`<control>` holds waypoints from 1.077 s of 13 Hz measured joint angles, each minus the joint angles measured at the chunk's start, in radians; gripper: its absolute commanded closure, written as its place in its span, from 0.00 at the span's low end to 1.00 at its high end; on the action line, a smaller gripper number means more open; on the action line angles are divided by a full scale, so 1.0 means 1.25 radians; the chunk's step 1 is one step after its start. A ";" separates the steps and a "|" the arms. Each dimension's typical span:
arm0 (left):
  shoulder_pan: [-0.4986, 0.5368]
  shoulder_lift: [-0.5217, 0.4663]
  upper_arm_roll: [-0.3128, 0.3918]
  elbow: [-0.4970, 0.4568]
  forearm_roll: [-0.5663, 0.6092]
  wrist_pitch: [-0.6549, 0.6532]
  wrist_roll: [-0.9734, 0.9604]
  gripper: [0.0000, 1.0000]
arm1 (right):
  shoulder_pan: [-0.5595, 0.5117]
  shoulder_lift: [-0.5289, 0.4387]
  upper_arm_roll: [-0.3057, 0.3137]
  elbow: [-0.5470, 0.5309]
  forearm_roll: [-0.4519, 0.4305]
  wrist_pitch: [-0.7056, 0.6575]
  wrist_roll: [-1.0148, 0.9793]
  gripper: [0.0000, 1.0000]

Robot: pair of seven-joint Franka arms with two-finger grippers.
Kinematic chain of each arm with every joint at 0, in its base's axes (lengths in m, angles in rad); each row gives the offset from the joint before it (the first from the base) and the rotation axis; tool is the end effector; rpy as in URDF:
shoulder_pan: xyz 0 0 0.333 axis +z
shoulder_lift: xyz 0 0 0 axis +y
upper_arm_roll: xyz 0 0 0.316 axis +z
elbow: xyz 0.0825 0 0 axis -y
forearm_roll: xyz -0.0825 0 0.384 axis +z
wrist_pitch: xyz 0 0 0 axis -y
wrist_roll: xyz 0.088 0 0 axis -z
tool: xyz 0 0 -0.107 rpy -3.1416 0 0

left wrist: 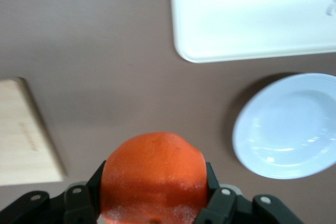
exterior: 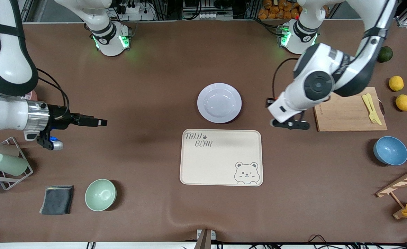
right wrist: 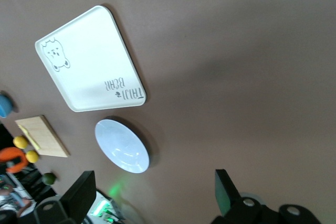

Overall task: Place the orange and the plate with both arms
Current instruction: 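Carry the orange to the white plate while the right gripper reaches in, then release the orange onto the plate while the right gripper approaches the plate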

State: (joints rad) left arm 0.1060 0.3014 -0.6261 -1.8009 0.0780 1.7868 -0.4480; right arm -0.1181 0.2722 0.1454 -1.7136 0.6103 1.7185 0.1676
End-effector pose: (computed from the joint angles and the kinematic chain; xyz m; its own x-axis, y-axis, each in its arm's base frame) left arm 0.5295 -0.2693 0.3884 0.9576 -0.0940 -0.2724 -0.1017 -0.9947 -0.0141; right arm 0.6110 0.0630 0.4284 0.9072 -0.1854 -0.3777 -0.3685 -0.7833 -0.5006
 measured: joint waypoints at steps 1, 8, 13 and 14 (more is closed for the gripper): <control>-0.039 0.024 -0.001 0.010 -0.002 0.000 -0.054 1.00 | 0.000 0.000 0.000 -0.019 0.031 0.009 -0.003 0.00; -0.267 0.282 0.009 0.143 0.012 0.020 -0.311 1.00 | -0.007 0.000 -0.005 -0.204 0.246 0.114 -0.225 0.00; -0.390 0.355 0.106 0.164 0.025 0.124 -0.348 1.00 | 0.047 0.000 0.002 -0.305 0.392 0.233 -0.337 0.00; -0.416 0.359 0.131 0.165 0.025 0.139 -0.350 1.00 | 0.072 0.000 0.003 -0.329 0.435 0.262 -0.366 0.00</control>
State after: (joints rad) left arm -0.4139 0.7506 -0.4626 -1.5947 0.1096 1.9611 -0.8858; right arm -0.0282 0.2722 0.1490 -2.1248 1.1544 2.0457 -0.2902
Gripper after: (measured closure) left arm 0.286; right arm 0.000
